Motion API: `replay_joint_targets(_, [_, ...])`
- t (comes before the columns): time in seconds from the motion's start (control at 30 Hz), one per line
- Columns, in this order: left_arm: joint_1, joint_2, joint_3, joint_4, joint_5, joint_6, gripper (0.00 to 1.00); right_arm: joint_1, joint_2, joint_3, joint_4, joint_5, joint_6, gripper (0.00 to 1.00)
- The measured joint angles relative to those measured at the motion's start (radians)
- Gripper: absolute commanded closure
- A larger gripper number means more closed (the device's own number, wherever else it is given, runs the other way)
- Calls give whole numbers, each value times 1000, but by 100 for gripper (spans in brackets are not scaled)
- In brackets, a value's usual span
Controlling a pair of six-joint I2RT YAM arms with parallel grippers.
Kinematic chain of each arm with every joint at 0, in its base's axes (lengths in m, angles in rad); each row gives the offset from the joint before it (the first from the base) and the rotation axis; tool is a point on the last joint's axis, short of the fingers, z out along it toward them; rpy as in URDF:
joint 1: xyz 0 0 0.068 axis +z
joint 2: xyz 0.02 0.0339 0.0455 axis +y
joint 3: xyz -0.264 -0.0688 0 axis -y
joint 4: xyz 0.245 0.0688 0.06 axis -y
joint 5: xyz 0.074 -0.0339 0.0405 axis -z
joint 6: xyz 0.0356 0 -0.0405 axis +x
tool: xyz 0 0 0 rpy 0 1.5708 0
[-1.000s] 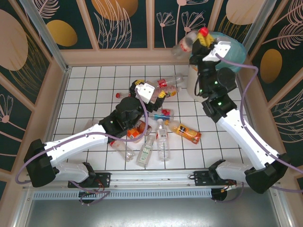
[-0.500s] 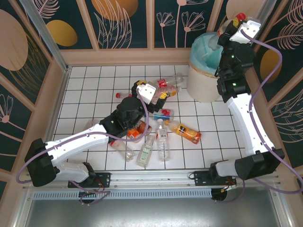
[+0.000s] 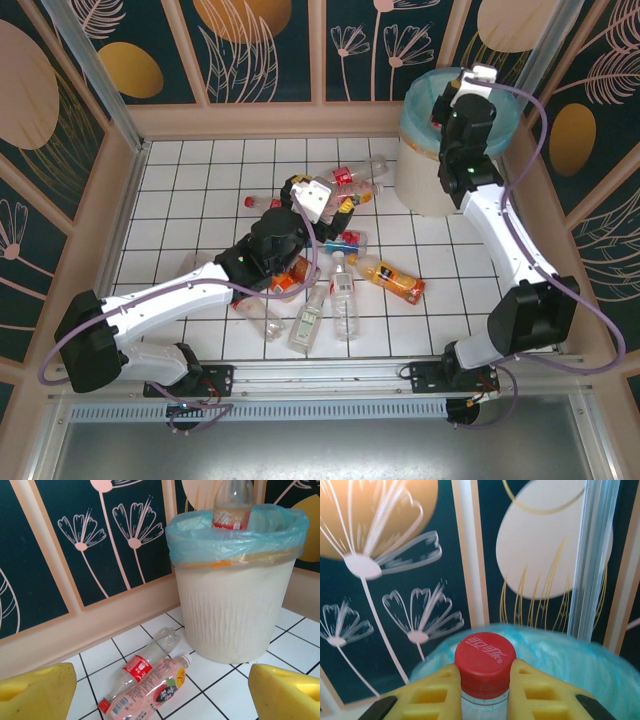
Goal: Put the plastic bottles in the bin
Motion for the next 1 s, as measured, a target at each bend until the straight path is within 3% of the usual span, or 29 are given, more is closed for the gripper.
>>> replay_joint_targets(0.1, [0,0,-26,-2,-11,-3,11,-5,9,-37,-4,-13,0,72])
replay_joint_targets(0.17, [0,0,-33,-2,-15,-4,11,-5,9,-53,-3,-23,4,61])
replay_joint_targets(0.3, [0,0,-34,-1,-18,-6,11,-5,9,-58,-2,-39,3,49])
replay_joint_targets(1.0, [0,-4,-34,-5,-47,-10,9,36,-66,-57,-29,-101,36,47])
